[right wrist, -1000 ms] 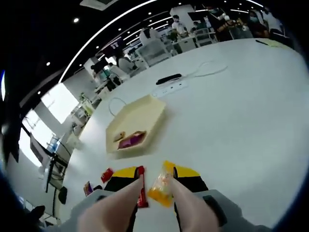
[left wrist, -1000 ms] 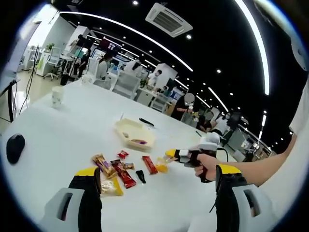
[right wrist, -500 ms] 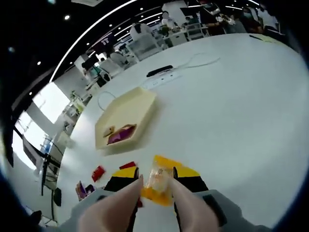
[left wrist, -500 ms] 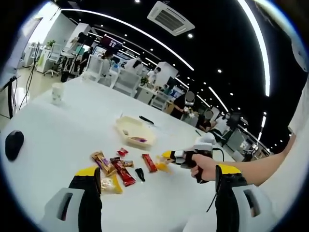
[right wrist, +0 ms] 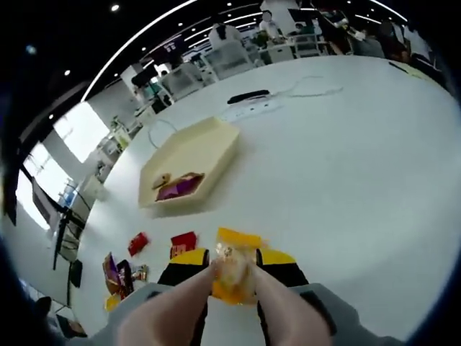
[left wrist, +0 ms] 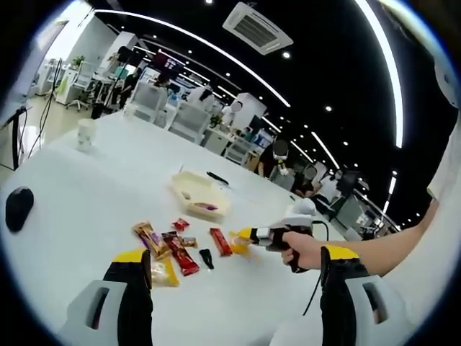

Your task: Place the target food into the container with the food tongs after gripping and lifting it, then release it inside without dropping or visibly crushing the food.

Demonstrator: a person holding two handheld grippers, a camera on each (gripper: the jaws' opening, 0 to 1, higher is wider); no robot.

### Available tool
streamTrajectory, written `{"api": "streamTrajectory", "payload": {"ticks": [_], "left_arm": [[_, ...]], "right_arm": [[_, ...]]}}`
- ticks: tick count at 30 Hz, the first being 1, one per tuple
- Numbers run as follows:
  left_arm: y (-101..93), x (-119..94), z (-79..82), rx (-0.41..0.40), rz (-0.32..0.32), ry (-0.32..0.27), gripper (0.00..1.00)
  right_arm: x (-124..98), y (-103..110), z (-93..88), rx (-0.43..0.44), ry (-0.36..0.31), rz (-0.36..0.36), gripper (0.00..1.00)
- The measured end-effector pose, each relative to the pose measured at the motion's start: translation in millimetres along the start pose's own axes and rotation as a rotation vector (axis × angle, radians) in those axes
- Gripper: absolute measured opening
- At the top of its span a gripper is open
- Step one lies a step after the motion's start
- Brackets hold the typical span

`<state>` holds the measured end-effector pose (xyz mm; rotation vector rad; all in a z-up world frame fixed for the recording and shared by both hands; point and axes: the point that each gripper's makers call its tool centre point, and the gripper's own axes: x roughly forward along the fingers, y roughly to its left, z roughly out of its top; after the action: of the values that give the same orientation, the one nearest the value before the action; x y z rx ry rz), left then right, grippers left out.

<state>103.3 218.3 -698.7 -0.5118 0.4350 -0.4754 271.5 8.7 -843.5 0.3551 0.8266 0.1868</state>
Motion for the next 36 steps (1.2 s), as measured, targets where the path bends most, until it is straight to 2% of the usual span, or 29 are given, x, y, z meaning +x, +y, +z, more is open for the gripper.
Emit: {"api": "streamTrajectory", "payload": {"ticks": [9,13,15,17,18,20,21,27,30,33,35,36], "left_arm": [[-3.7,2,3.3,0.011,-0.012,0.000,0.97],[-5.7,2,3.4,0.017,-0.018,0.002,0.97],[-5.1,1,2.8,0.014,-0.014,0.001,0.97],[-4.4,1,1.6,0.006,-0.011,-0.001,0.97],[-4.5,1,1.0,0.003,-0.010,-0.002,0.97],[-5.2,1,-0.6,-0.002,-0.012,-0.003,0.97],[-6.8,2,-0.2,-0.006,-0.018,-0.010,0.96],[-11.0,6,-1.2,-0.011,-0.030,-0.004,0.97],[-10.9,7,-1.9,-0.013,-0.032,0.001,0.97],[-10.2,7,-2.6,-0.011,-0.031,0.006,0.97],[-9.7,5,-2.6,-0.011,-0.029,0.005,0.97],[-9.3,4,-2.3,-0.012,-0.029,0.000,0.97]], "right_arm": [[6,-2,0.3,-0.081,0.004,0.044,0.19],[3,-6,-0.2,-0.078,0.009,0.057,0.19],[1,-5,-4.5,-0.044,0.028,0.087,0.20],[0,-3,-10.6,-0.048,0.053,0.120,0.23],[-1,-4,-11.9,-0.056,0.060,0.116,0.24],[-5,-6,-7.3,-0.089,0.020,0.094,0.26],[-8,-4,-7.8,-0.090,0.023,0.099,0.27],[-11,3,4.4,-0.034,-0.035,0.072,0.29],[-9,8,8.1,-0.065,-0.058,0.018,0.29],[-8,3,9.9,-0.097,-0.072,-0.071,0.29],[-5,8,7.9,-0.108,-0.073,-0.079,0.29],[-2,8,5.9,-0.151,-0.073,-0.093,0.29]]}}
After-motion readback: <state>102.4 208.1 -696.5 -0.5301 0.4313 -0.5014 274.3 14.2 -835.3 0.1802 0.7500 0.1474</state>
